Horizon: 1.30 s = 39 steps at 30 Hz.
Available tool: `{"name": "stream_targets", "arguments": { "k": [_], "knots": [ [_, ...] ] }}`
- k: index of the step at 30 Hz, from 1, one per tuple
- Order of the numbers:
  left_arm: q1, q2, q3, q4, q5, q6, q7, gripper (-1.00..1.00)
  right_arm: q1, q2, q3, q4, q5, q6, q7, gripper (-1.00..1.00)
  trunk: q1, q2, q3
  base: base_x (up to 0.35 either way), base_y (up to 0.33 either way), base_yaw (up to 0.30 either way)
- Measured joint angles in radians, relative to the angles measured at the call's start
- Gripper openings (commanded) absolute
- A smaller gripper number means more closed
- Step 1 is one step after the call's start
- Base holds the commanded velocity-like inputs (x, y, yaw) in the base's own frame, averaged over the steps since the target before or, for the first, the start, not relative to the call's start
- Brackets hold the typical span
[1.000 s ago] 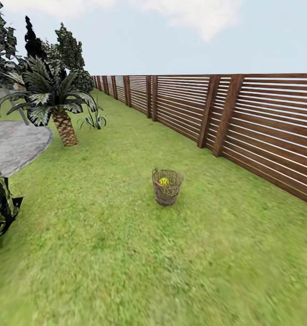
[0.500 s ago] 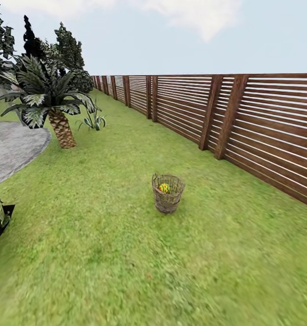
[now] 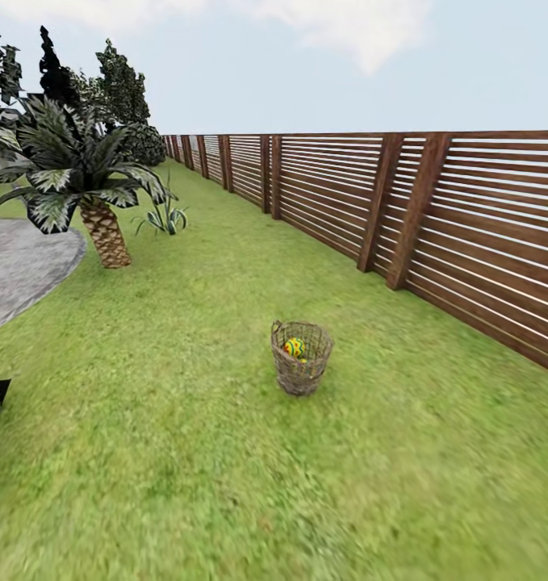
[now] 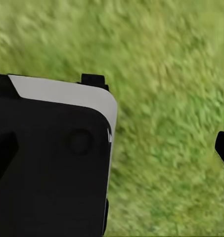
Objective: Take the three Easter eggs out of the wicker basket on the lawn in the garden, then place them on the lawn next to a single tree (choose any tree) so that all three eggs are next to the same tree and none are left in the basket.
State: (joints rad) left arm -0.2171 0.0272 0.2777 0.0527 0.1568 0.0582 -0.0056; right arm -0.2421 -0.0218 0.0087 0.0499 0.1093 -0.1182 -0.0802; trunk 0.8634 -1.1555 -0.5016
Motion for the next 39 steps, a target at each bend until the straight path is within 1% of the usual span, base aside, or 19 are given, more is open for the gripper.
{"name": "stream_targets", "arguments": {
  "k": [4, 12, 18, 30, 39],
  "knots": [
    [-0.001, 0.000, 0.000, 0.000, 0.000, 0.000, 0.000, 1.00, 0.000, 0.000, 0.000, 0.000, -0.001, -0.001, 0.000, 1.00, 0.000, 0.000, 0.000, 0.322, 0.000, -0.055],
    [-0.001, 0.000, 0.000, 0.000, 0.000, 0.000, 0.000, 1.00, 0.000, -0.001, -0.001, -0.001, -0.006, -0.001, 0.000, 1.00, 0.000, 0.000, 0.000, 0.322, 0.000, -0.223],
    [-0.001, -0.001, 0.000, 0.001, 0.000, 0.000, 0.000, 1.00, 0.000, 0.001, 0.000, 0.001, 0.005, 0.000, 0.000, 1.00, 0.000, 0.000, 0.000, 0.322, 0.000, -0.031],
    [0.000, -0.001, 0.000, 0.000, 0.000, 0.000, 0.000, 1.00, 0.000, 0.001, 0.000, 0.002, 0.004, 0.000, 0.000, 1.00, 0.000, 0.000, 0.000, 0.322, 0.000, -0.010],
    [-0.001, 0.000, 0.000, 0.001, 0.000, 0.000, 0.000, 1.00, 0.000, -0.001, -0.001, 0.000, 0.004, 0.000, 0.001, 1.00, 0.000, 0.000, 0.000, 0.317, 0.028, -0.238]
  ]
}}
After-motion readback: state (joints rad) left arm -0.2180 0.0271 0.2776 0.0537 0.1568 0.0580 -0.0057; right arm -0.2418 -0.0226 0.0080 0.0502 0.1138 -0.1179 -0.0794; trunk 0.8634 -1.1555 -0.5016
